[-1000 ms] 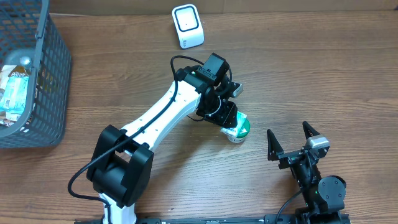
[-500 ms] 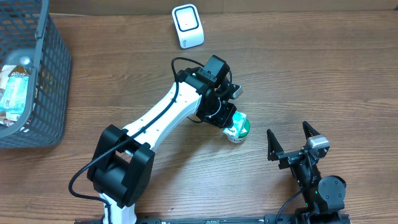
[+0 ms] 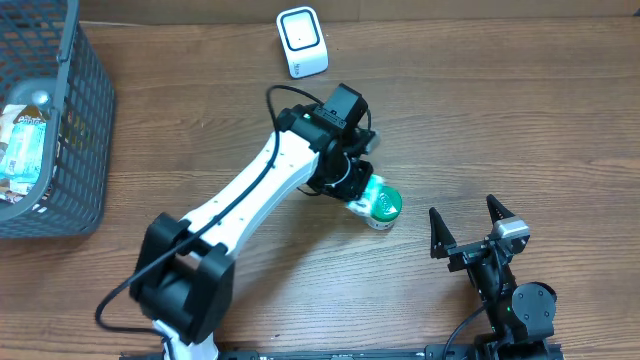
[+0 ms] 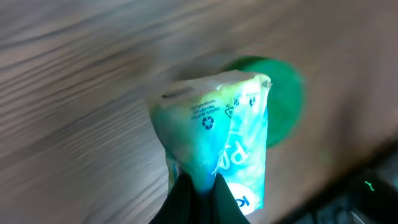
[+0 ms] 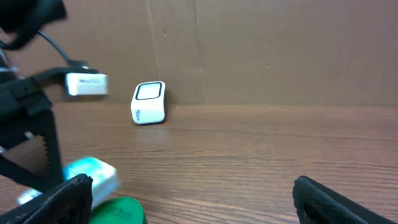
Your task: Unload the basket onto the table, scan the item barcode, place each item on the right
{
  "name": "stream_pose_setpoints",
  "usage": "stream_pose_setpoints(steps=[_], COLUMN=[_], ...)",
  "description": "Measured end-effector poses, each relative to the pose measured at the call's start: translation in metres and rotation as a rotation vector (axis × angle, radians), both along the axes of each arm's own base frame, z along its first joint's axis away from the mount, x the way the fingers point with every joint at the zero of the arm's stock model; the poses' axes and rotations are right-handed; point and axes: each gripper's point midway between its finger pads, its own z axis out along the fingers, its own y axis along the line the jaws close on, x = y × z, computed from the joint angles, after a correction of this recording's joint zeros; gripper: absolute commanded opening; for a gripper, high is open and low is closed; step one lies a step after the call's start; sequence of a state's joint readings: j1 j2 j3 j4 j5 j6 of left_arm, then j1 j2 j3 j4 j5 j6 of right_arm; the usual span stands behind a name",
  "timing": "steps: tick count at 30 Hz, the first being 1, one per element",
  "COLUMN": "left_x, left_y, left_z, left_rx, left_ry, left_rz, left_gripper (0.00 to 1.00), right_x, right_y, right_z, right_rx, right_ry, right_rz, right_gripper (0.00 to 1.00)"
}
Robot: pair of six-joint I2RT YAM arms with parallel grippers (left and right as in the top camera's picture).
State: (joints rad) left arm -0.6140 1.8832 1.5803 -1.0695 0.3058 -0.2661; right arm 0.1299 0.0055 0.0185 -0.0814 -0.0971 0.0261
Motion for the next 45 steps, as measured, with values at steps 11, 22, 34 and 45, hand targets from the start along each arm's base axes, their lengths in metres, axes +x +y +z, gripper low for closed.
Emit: stream_pose_setpoints(steps=[11, 22, 34, 45], left_x=[0.007, -0.007, 0.000, -0.006], left_y=[0.053, 0.038, 0.050, 0.051], left_z=[0.000, -0.040, -0.061, -0.087], left_rx=[0.374, 0.556, 0.667, 0.714], left_ry=[-0.139, -0.196, -0.223, -0.167], left_rz=[0.336, 0.303, 0.298, 0.279], left_gripper=[0.04, 0.04, 0.08, 0.40], right_x=[0.000, 0.000, 0.000, 0.000], right_y=[0.000, 0.000, 0.000, 0.000], right_z=[0.000, 0.000, 0.000, 0.000], right_rx=[0.000, 0.000, 0.000, 0.000], right_ry=[0.001, 0.000, 0.001, 0.000], right_rz=[0.000, 0.000, 0.000, 0.000], right_gripper=[1.00, 1.00, 1.00, 1.00])
